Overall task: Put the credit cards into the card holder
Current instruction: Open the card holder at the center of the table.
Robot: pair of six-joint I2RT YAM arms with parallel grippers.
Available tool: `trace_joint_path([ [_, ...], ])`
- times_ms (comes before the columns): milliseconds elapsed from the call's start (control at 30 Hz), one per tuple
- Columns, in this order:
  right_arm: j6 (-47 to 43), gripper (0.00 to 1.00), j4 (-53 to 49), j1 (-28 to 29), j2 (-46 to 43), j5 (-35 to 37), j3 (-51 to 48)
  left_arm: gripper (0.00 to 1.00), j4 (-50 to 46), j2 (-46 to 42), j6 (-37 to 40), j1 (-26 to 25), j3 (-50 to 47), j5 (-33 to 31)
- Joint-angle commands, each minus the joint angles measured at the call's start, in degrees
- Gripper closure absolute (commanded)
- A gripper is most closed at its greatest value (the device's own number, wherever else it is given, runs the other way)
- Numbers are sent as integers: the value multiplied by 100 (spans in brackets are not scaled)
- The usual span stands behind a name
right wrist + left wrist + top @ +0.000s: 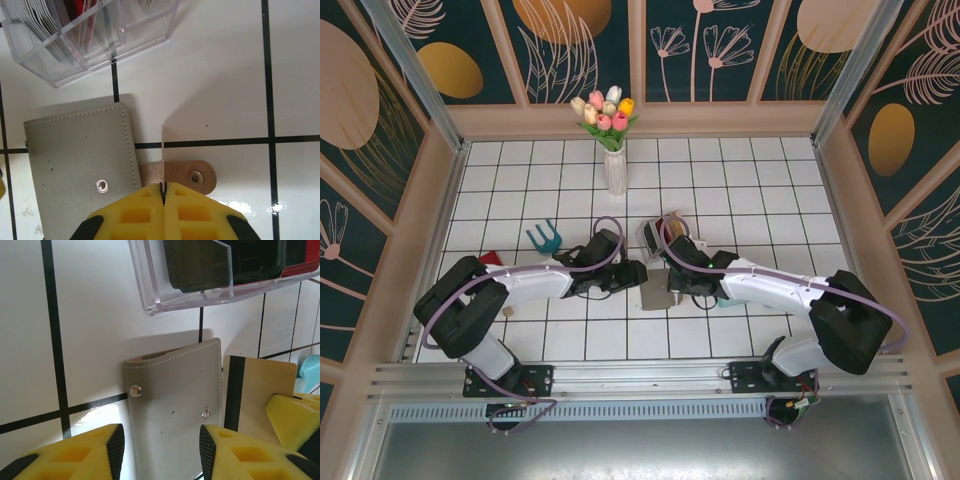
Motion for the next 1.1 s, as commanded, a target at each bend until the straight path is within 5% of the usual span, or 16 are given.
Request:
trace_joint_path([
  [0, -22, 97, 371, -116, -170, -330, -186, 56, 218, 139, 41, -44, 3, 125],
  [633, -32, 97, 1511, -704, -606, -1874, -653, 58, 464, 483, -3, -97, 6, 289],
  [1067, 271, 97, 2304, -908, -914, -2654, -978, 33, 408, -231, 30, -116, -95, 82],
])
